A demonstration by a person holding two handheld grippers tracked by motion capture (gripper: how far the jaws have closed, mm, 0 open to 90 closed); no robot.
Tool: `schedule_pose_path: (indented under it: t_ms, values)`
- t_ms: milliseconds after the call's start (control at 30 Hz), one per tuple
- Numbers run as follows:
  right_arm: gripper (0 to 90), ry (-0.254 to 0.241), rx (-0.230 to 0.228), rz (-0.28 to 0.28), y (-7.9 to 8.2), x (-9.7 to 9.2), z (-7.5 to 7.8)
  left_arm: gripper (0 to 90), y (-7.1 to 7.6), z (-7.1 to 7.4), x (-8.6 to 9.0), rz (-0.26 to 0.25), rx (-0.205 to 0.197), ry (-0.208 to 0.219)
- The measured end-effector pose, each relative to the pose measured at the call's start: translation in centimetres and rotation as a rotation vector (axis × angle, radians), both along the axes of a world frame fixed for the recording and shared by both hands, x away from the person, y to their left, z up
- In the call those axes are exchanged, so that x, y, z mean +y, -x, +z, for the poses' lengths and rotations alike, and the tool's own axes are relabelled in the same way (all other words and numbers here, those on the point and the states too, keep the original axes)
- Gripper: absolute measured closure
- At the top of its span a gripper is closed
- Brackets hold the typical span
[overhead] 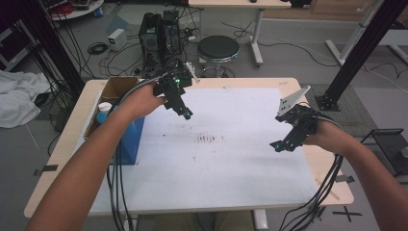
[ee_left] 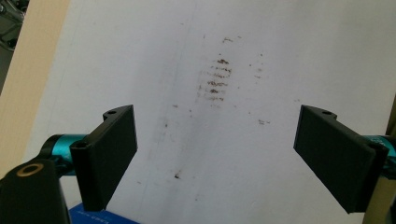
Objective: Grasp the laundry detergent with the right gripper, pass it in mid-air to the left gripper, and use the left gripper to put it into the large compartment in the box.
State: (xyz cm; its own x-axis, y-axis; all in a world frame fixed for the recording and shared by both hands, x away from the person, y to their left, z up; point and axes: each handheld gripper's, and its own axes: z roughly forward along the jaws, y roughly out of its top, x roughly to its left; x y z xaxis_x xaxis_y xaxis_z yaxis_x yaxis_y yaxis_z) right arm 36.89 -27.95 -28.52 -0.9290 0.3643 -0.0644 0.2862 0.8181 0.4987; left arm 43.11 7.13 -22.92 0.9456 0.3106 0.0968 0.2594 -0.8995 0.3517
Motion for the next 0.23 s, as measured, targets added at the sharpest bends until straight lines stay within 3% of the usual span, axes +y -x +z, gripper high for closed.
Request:
schedule_pose_path:
  t_ms: [233]
  values:
    - [1.1,-0.003,-0.003,0.01,0.01,-0.01,0.03,13.4,-0.06,0.18,0.2,-0.014,0.0,-0.023]
